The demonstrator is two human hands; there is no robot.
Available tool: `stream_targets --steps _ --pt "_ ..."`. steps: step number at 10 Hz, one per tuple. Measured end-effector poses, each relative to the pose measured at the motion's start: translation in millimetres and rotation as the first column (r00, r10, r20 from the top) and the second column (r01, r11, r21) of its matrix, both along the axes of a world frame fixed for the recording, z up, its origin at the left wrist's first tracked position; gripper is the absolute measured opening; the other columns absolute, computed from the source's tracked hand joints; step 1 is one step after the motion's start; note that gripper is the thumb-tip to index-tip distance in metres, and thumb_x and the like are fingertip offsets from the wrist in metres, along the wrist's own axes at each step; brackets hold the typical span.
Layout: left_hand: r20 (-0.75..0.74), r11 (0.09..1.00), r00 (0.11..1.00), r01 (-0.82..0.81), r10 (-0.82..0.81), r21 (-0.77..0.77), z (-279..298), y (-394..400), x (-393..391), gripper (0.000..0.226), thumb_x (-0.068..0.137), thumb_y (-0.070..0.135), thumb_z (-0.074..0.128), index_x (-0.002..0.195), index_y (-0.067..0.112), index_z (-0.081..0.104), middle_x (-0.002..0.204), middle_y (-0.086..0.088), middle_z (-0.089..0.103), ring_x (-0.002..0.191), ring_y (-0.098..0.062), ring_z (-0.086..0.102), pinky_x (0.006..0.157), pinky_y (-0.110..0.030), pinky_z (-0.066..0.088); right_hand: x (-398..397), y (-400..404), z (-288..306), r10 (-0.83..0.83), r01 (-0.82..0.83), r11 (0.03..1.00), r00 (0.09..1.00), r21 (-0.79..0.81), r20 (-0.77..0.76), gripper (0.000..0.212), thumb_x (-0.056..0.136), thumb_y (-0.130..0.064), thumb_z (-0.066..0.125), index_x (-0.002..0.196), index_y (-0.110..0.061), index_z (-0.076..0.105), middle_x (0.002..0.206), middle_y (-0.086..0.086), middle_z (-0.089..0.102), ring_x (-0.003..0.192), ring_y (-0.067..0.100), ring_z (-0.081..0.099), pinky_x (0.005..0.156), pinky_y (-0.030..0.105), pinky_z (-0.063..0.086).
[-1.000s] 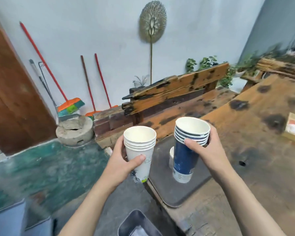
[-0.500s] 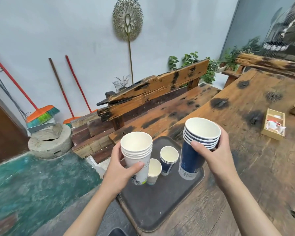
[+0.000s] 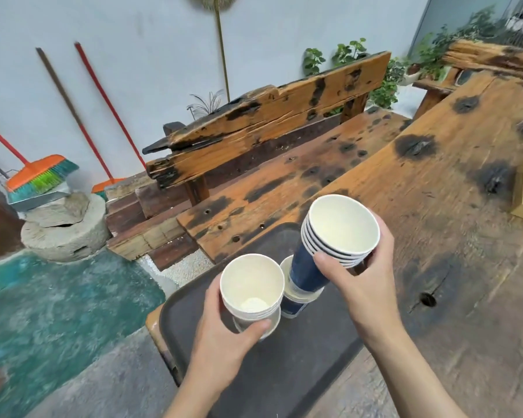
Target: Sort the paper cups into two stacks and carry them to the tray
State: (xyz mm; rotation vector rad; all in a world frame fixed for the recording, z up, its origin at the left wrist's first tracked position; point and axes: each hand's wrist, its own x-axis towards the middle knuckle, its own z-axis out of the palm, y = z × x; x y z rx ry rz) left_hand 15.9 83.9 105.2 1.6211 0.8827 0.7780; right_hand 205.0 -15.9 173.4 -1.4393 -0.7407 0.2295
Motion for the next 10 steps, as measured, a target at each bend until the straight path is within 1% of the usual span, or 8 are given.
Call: stream_targets --steps 2,3,4,6,7,8,9,10 --pt "-0.055 0.997 0.998 0.015 -0.010 0.081 -52 -10 4 0.087 0.053 0.039 0.086 0.122 0.066 0.039 0.132 0.036 0.045 0.130 0.007 0.041 0.100 -0.020 0.034 1 14 -76 0.098 -0.099 0.991 0.995 -0.094 -0.015 0.090 0.056 -0.046 0.082 0.132 -0.045 0.035 0.125 -0.040 0.043 0.121 -0.009 0.044 0.087 0.006 0.037" --pt "-0.063 0.998 0.997 0.041 -0.039 0.040 -75 -13 -1 0.085 0.057 0.038 0.084 0.122 0.067 0.038 0.133 0.036 0.045 0.130 0.009 0.040 0.099 -0.012 0.035 -1 19 -106 0.164 -0.170 0.977 0.985 -0.127 -0.053 0.091 0.056 -0.047 0.084 0.131 -0.046 0.033 0.123 -0.041 0.045 0.119 -0.011 0.045 0.084 0.004 0.038" --pt "-0.049 0.997 0.996 0.079 -0.079 -0.005 -89 -11 -5 0.086 0.060 0.035 0.085 0.125 0.066 0.038 0.131 0.040 0.048 0.125 0.014 0.044 0.091 0.000 0.035 5 20 -121 0.189 -0.196 0.971 0.980 -0.135 -0.067 0.091 0.057 -0.056 0.083 0.131 -0.051 0.031 0.127 -0.038 0.044 0.124 -0.006 0.045 0.089 0.010 0.041" --pt "-0.032 0.997 0.997 0.068 -0.069 -0.030 -105 1 -5 0.084 0.067 0.030 0.084 0.130 0.061 0.037 0.132 0.035 0.052 0.125 0.006 0.051 0.095 -0.010 0.043 16 21 -137 0.175 -0.176 0.977 0.984 -0.124 -0.023 0.090 0.062 -0.055 0.081 0.136 -0.047 0.029 0.143 -0.016 0.042 0.133 0.006 0.042 0.103 0.029 0.037" --pt "-0.047 0.998 0.997 0.055 -0.056 -0.023 -106 1 -4 0.086 0.065 0.029 0.084 0.128 0.064 0.037 0.133 0.036 0.051 0.126 0.007 0.049 0.098 -0.015 0.042 13 21 -137 0.180 -0.182 0.976 0.983 -0.117 -0.026 0.089 0.064 -0.052 0.081 0.136 -0.046 0.029 0.144 -0.012 0.041 0.133 0.005 0.042 0.102 0.023 0.038" --pt "-0.063 0.997 0.996 0.065 -0.067 -0.038 -101 -2 -6 0.093 0.064 0.027 0.086 0.135 0.057 0.035 0.140 0.031 0.047 0.132 0.002 0.045 0.108 -0.033 0.040 10 19 -132 0.175 -0.180 0.973 0.984 -0.147 -0.044 0.092 0.063 -0.053 0.081 0.138 -0.044 0.029 0.142 -0.018 0.042 0.132 0.002 0.042 0.100 0.020 0.038" --pt "-0.108 0.996 0.992 0.057 -0.064 -0.074 -90 -2 -13 0.103 0.061 0.040 0.085 0.142 0.057 0.024 0.151 0.027 0.035 0.138 0.002 0.036 0.114 -0.039 0.034 9 14 -125 0.134 -0.142 0.962 0.990 -0.232 -0.050 0.110 0.056 -0.063 0.079 0.146 -0.042 0.019 0.141 -0.036 0.035 0.133 -0.006 0.036 0.104 0.020 0.034" --pt "-0.150 1.000 0.989 0.006 -0.006 0.001 -62 -4 -23 0.085 0.068 0.060 0.068 0.135 0.069 0.016 0.154 0.025 0.029 0.141 0.007 0.026 0.116 -0.034 0.026 3 4 -104 0.114 -0.131 0.950 0.991 -0.284 -0.075 0.112 0.056 -0.073 0.071 0.147 -0.043 0.014 0.147 -0.030 0.029 0.137 -0.007 0.028 0.112 0.029 0.028"
